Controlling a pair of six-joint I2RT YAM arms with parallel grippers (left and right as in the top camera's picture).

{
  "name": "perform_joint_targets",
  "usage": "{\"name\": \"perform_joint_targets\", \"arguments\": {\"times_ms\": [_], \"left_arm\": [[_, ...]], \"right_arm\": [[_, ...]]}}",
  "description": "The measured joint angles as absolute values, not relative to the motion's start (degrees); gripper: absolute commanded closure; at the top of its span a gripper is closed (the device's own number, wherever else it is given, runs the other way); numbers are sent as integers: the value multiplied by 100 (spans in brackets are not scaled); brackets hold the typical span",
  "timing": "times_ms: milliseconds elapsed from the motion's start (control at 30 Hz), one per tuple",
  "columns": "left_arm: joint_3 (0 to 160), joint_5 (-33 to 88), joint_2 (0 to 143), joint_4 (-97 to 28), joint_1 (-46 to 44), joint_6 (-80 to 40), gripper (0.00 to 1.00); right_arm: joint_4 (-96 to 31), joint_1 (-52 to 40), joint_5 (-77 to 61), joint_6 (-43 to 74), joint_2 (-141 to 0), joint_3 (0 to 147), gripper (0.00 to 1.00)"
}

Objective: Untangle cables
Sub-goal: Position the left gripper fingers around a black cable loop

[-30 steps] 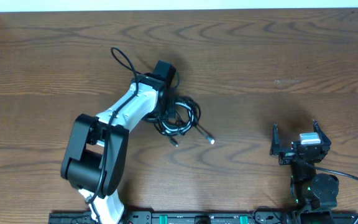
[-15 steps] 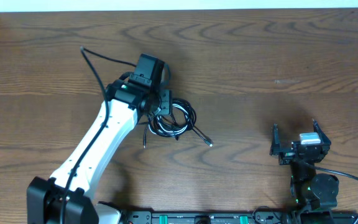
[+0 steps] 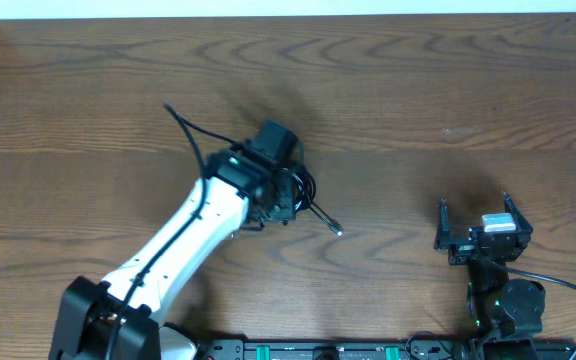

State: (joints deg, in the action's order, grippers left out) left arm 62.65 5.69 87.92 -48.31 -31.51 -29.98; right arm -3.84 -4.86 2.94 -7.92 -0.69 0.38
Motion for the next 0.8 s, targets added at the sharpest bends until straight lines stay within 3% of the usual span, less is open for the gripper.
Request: {"name": "perform_joint_targets", "arguments": {"times_ms": [300, 333, 433, 800], "left_arm": [[5352, 563, 8919, -3417, -3669, -3618, 49], [5290, 556, 8938, -3369, -3671, -3627, 55], [5137, 434, 9008, -3339, -3671, -3664, 92], [5280, 349, 8731, -3450, -3671, -3706, 92]], "right_arm": [[-384, -486, 294, -792, -69, 38, 1], [-384, -486, 294, -792, -69, 38, 1], [-384, -486, 294, -792, -69, 38, 1], [-384, -486, 294, -792, -69, 38, 1]]}}
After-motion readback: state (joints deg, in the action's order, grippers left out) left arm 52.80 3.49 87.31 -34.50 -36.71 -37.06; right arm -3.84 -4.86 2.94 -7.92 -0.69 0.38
